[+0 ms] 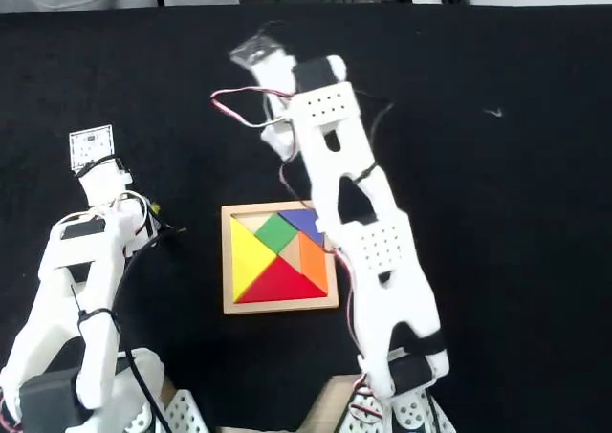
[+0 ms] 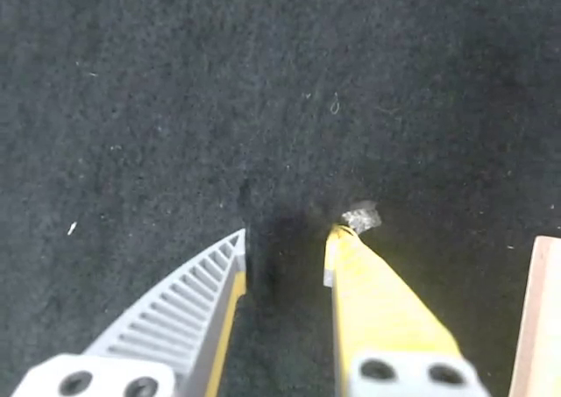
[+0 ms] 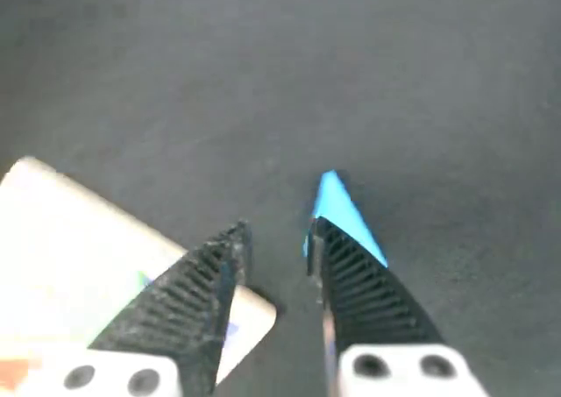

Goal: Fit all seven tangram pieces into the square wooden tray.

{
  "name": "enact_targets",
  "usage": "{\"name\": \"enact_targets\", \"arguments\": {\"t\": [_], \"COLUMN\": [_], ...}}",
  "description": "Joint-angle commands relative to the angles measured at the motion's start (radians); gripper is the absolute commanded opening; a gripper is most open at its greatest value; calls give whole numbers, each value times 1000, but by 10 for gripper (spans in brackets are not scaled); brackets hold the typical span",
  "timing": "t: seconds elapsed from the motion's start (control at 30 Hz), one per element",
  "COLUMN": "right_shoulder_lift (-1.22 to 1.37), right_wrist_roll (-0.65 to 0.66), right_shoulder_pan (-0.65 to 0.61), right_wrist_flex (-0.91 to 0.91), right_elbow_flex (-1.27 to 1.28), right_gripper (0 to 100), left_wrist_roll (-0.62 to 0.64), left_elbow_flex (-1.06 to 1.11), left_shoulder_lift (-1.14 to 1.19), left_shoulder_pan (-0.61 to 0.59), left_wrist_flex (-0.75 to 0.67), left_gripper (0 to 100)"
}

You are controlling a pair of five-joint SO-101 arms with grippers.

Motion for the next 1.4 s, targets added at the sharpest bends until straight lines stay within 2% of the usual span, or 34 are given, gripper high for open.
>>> {"name": "enact_targets", "arguments": {"t": [0.0,0.1,0.23,0.37,0.47,0.57,0.67,1.07,1.13,1.27,1.37], "right_shoulder_lift": [-292,-415,-496,-470,-421,-367,-309,-68,-41,1,35], "right_wrist_roll": [149,187,219,431,529,539,540,540,540,540,540], "right_shoulder_pan": [-77,-112,-31,58,81,101,104,87,86,89,92], "right_wrist_flex": [35,5,-112,-172,-201,-253,-270,-255,-233,-181,-152], "right_elbow_flex": [246,389,529,670,710,674,627,397,357,259,199], "right_gripper": [109,109,113,129,222,336,395,391,352,211,154], "left_wrist_roll": [12,29,43,40,40,40,40,40,40,40,40], "left_elbow_flex": [-4,-5,-4,-4,-5,-8,-10,-12,-12,-12,-12], "left_shoulder_lift": [-37,-37,-37,-35,-29,-28,-28,-28,-28,-28,-26], "left_shoulder_pan": [-47,-65,-65,-64,-58,-58,-58,-58,-58,-58,-58], "left_wrist_flex": [-11,-14,-14,-15,-17,-17,-17,-17,-17,-17,-18], "left_gripper": [159,159,159,159,159,159,159,159,159,159,159]}}
